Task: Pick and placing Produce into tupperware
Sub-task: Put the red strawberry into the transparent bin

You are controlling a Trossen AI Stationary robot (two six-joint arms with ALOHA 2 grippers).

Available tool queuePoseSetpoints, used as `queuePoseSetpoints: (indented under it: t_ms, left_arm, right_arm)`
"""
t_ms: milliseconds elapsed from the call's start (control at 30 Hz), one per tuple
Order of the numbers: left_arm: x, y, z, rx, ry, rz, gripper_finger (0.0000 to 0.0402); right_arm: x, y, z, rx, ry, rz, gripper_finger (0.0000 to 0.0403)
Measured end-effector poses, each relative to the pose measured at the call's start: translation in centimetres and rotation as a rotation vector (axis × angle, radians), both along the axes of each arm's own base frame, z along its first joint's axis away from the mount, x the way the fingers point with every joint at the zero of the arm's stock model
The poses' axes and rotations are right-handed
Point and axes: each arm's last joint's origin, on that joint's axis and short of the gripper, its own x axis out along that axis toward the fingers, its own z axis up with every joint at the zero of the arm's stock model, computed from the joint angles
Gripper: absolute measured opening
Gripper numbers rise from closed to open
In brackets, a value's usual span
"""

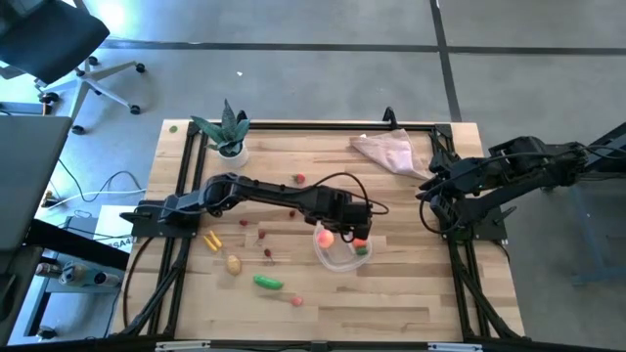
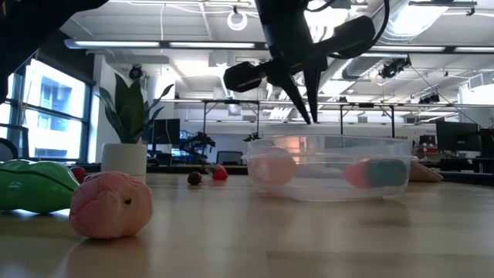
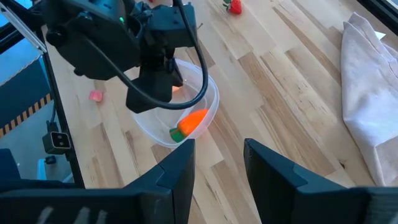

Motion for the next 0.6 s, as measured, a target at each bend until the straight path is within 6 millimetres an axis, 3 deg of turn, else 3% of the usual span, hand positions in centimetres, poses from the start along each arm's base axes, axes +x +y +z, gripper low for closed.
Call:
queuePoseSetpoints:
  t_ms: [300, 600]
  left_arm:
    - [-0.4, 0.7, -0.1, 0.049, 0.055, -0.040, 0.0017]
    - [-2.2, 3.7, 0.4, 0.066, 0.228, -0.368, 0.0011]
  right_arm:
    - [0.0, 0.0, 0.0, 0.000, 0.000, 0.000, 0.0130]
    - [0.0, 0.0, 0.0, 0.000, 0.000, 0.000, 0.0130]
